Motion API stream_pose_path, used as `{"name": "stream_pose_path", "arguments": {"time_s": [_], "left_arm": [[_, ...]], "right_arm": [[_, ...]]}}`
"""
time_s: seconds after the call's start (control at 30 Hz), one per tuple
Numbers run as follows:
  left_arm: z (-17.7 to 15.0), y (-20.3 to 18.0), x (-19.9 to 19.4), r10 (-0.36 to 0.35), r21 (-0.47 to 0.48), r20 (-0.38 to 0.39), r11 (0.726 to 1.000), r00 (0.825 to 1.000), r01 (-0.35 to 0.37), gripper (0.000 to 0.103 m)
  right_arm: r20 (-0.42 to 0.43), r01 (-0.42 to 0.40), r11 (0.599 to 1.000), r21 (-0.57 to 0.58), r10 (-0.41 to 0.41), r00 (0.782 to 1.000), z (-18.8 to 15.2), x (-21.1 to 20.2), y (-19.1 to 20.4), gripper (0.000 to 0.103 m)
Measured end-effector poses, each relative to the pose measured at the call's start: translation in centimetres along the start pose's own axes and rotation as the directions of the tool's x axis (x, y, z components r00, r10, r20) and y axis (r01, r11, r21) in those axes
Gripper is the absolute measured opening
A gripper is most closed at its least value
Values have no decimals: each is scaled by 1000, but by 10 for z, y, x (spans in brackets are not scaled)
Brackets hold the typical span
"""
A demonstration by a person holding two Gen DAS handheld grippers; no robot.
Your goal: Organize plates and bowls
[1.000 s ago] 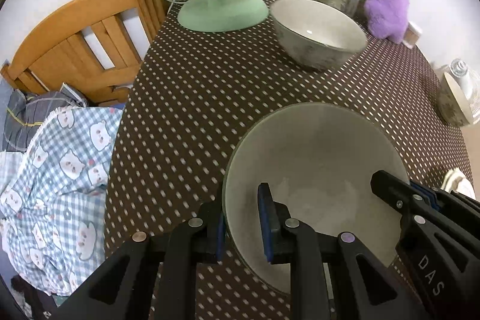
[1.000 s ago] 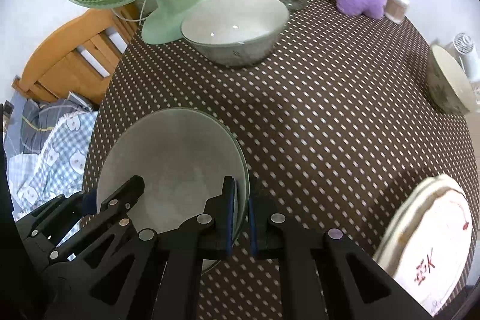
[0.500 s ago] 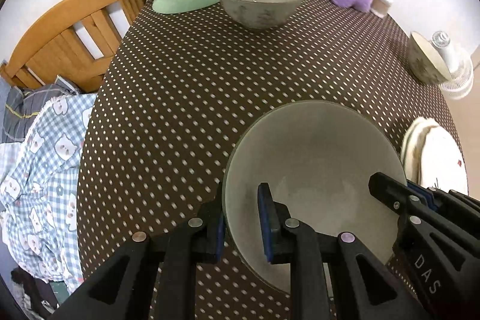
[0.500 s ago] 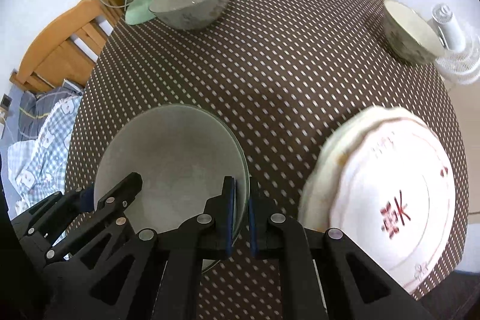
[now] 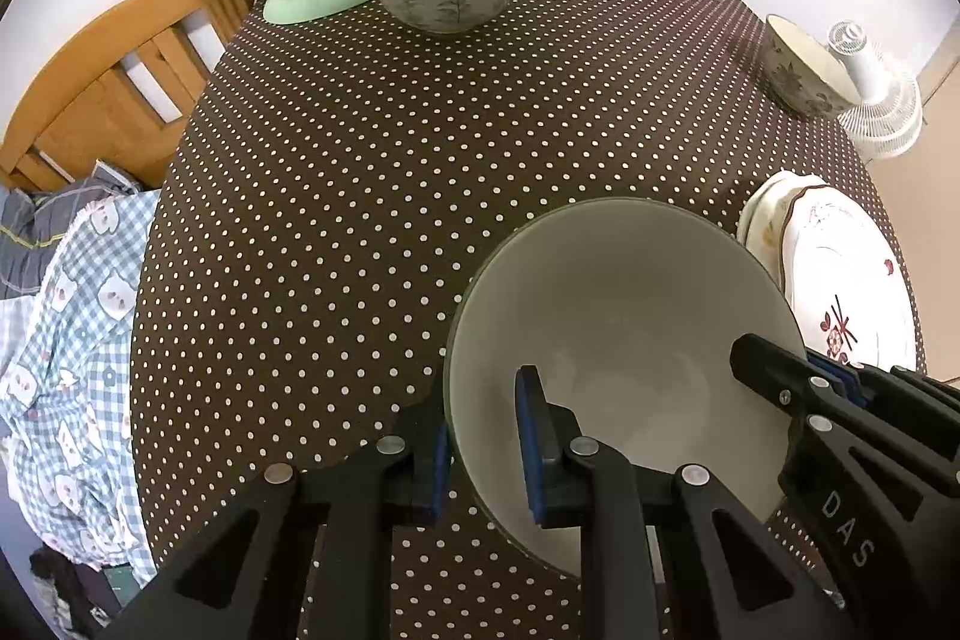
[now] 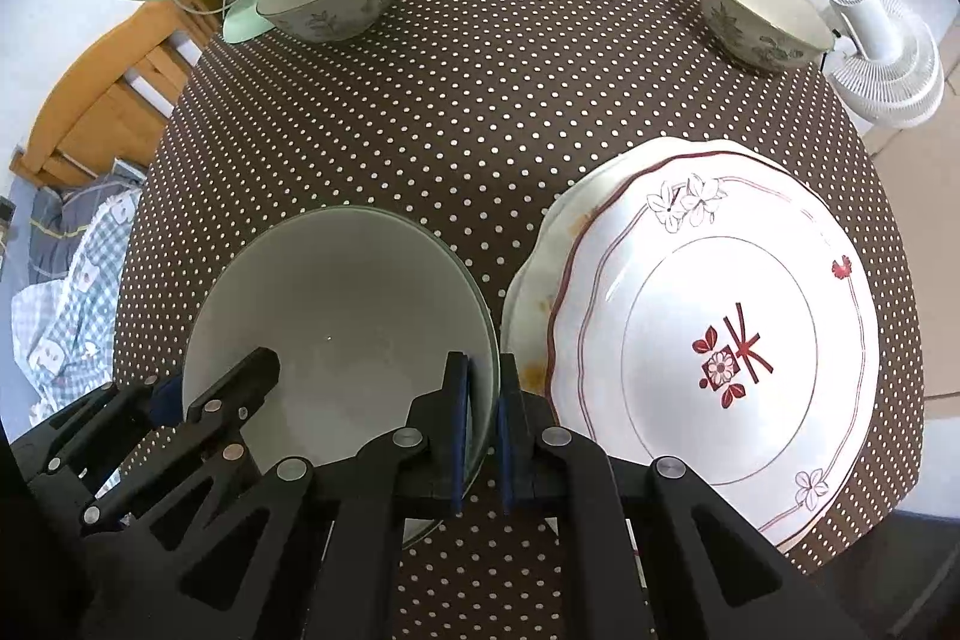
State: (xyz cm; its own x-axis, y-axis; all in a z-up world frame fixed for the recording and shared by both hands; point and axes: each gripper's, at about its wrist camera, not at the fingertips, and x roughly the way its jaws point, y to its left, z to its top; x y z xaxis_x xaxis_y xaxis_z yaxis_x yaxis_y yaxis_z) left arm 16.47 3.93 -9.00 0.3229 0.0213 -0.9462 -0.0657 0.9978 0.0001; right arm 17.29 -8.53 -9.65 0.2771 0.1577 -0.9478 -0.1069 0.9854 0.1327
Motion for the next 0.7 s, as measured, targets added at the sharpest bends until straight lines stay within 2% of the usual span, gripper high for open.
{"name": "stream_pose_path", "arguments": {"time_s": [0.2, 0.27, 0.3, 0.33, 0.37, 0.4, 0.53, 0.7], "left_arm": [[-4, -5, -2, 14, 12, 1, 1000, 1000, -14, 19], [-3, -5, -4, 21, 11, 11, 1000, 1000, -21, 31], [-2, -4, -4, 23, 10, 11, 1000, 1000, -23, 33], [-1, -4, -5, 18, 8, 9, 1000, 1000, -18, 36], [-1, -3, -6, 9, 3, 7, 1000, 1000, -10, 40], [0, -1, -7, 10, -6, 8, 1000, 1000, -10, 41], [4, 8, -8, 10, -35, 5, 999, 1000, -10, 53], [9, 15, -14, 7, -65, 19, 998, 1000, -6, 63]], "right_arm": [[-9, 2, 1000, -8, -2, 1000, 0, 1, 3, 12], [-13, -4, 1000, -10, 4, 1000, 2, 1, 4, 12], [-16, -5, 1000, -10, 5, 1000, 3, 2, 4, 13], [-22, -2, 1000, -12, 2, 1000, 4, 2, 4, 16], [-24, 4, 1000, -12, -4, 1000, 5, 3, 4, 29], [-22, -2, 1000, -11, 2, 1000, 6, 2, 4, 36], [-14, 15, 999, -35, -16, 1000, 7, -2, 8, 37], [17, 31, 999, -41, -31, 999, 13, -12, 8, 48]]}}
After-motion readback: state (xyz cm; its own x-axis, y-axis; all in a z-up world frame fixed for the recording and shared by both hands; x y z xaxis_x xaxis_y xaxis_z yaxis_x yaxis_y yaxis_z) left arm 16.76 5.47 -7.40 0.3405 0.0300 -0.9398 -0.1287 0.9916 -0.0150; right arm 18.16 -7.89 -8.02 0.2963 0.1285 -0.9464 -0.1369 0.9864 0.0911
